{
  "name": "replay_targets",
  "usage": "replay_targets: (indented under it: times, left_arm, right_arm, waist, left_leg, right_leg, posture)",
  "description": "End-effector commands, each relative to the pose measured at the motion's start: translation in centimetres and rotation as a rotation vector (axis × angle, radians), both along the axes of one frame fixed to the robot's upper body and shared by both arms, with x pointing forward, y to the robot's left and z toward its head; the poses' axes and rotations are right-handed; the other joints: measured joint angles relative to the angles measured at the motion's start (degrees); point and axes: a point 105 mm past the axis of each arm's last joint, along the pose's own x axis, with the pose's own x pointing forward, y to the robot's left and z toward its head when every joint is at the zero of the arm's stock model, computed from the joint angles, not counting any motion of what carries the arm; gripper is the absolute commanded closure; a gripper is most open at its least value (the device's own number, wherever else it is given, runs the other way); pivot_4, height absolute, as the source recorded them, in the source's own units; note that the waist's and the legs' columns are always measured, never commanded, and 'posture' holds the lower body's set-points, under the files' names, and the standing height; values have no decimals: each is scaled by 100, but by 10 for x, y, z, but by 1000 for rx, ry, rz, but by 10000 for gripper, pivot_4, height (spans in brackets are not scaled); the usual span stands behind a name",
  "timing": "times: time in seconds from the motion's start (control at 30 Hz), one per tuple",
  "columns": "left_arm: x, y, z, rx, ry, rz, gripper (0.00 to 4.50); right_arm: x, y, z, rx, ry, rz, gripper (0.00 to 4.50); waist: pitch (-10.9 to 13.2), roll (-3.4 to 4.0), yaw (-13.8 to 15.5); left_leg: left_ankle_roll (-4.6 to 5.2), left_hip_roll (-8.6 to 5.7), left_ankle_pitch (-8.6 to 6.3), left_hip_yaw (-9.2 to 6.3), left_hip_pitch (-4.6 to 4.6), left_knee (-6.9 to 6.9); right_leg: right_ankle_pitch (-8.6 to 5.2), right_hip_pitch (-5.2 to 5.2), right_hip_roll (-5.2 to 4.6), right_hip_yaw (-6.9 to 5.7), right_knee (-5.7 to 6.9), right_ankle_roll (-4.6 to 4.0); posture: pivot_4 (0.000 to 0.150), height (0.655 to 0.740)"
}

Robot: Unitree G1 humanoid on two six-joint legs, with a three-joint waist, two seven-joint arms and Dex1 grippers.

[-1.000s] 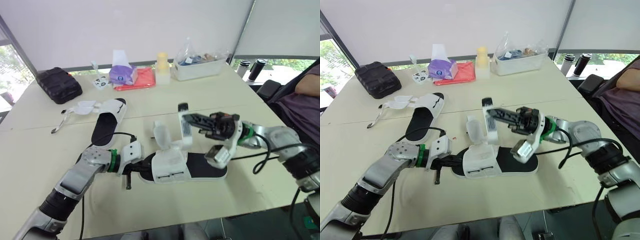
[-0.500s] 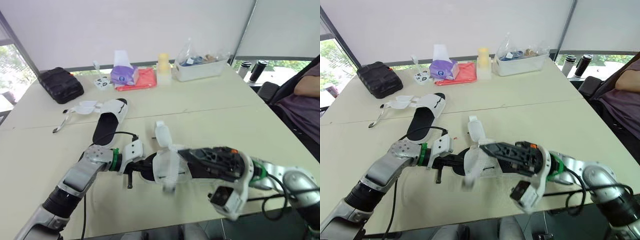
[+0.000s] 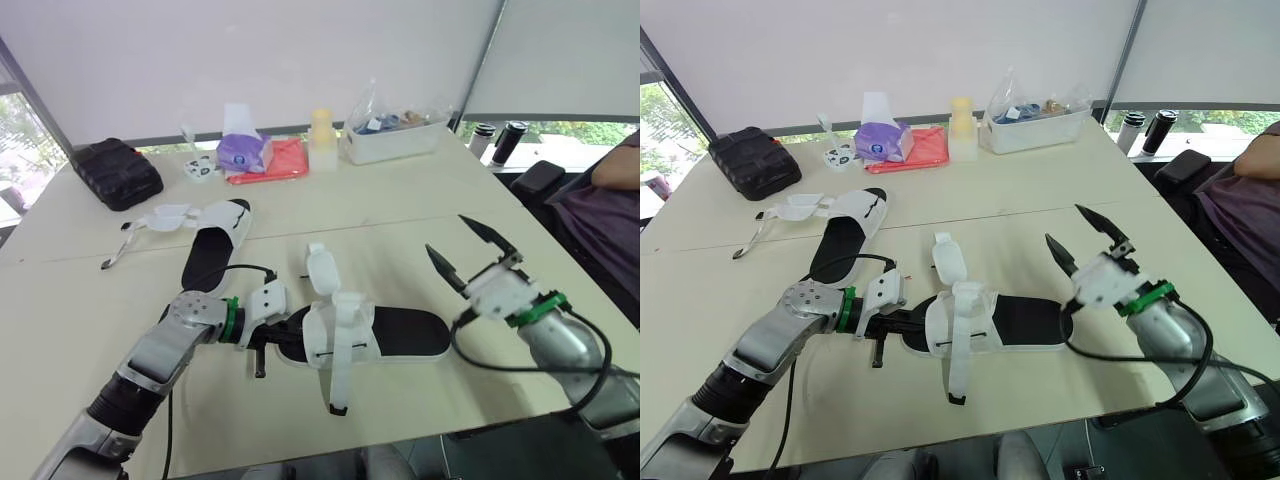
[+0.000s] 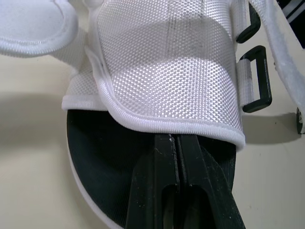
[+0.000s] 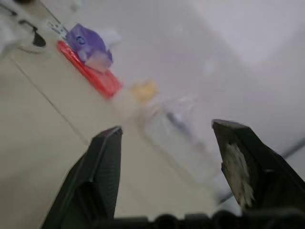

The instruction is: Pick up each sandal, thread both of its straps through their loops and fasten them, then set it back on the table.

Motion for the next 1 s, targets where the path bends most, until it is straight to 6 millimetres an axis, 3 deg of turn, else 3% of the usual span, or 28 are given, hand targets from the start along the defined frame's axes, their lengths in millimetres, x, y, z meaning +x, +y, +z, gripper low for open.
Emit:
replay_targets:
  times: [0.03, 0.17, 0.27, 0.33, 0.5, 0.63, 1.0]
  left_arm:
    - [-3, 0, 1, 3, -3, -9, 45000]
    - [-7, -2, 1, 0, -6, -11, 45000]
    - [-11, -2, 0, -1, -7, -13, 45000]
    - [-14, -3, 0, 0, -11, -13, 45000]
    - [-21, -7, 1, -1, -22, -15, 45000]
    - [-22, -9, 2, -1, -22, -16, 45000]
    - [-8, -7, 5, 9, -45, 0, 45000]
  right_arm:
    - [0, 19, 30, 153, 188, 167, 12996]
    - [0, 25, 19, 358, 580, 248, 12996]
    - [-65, 52, -6, 355, 971, 548, 12996]
    - [-96, 57, -22, 347, 1142, 620, 12996]
    - [-130, 66, -61, 379, 1297, 598, 12996]
    - [-137, 78, -77, 443, 1318, 585, 12996]
    - [-106, 85, -108, 517, 1260, 454, 12996]
  waist:
    - [0, 1, 14]
    - [-1, 0, 79]
    - [-2, 4, 240]
    - [-2, 6, 316]
    - [-4, 4, 315]
    - [-5, 2, 312]
    - [-6, 1, 317]
  left_leg:
    - [0, 0, 0, -4, 0, 0]
    - [-1, 0, 0, -22, -12, 1]
    - [-1, -3, 0, -36, -52, 0]
    - [7, 0, -5, -45, -61, -3]
    - [11, -6, -8, -34, -56, 4]
    - [11, -5, -8, -29, -45, 10]
    - [9, -6, -6, -32, -49, 11]
  right_leg:
    - [0, 0, 0, -3, 0, 0]
    - [0, -3, -3, -16, -10, 0]
    - [0, -37, -14, -24, -16, -1]
    - [-1, -39, -15, -32, -34, -2]
    - [23, -10, -19, -36, -74, 29]
    - [37, 11, -12, -34, -92, 43]
    - [37, 5, -10, -36, -90, 42]
  posture:
    - [1500, 7400]
    - [1500, 7400]
    - [1500, 7400]
    - [1500, 7400]
    - [1500, 7400]
    - [1500, 7400]
    - [1500, 7400]
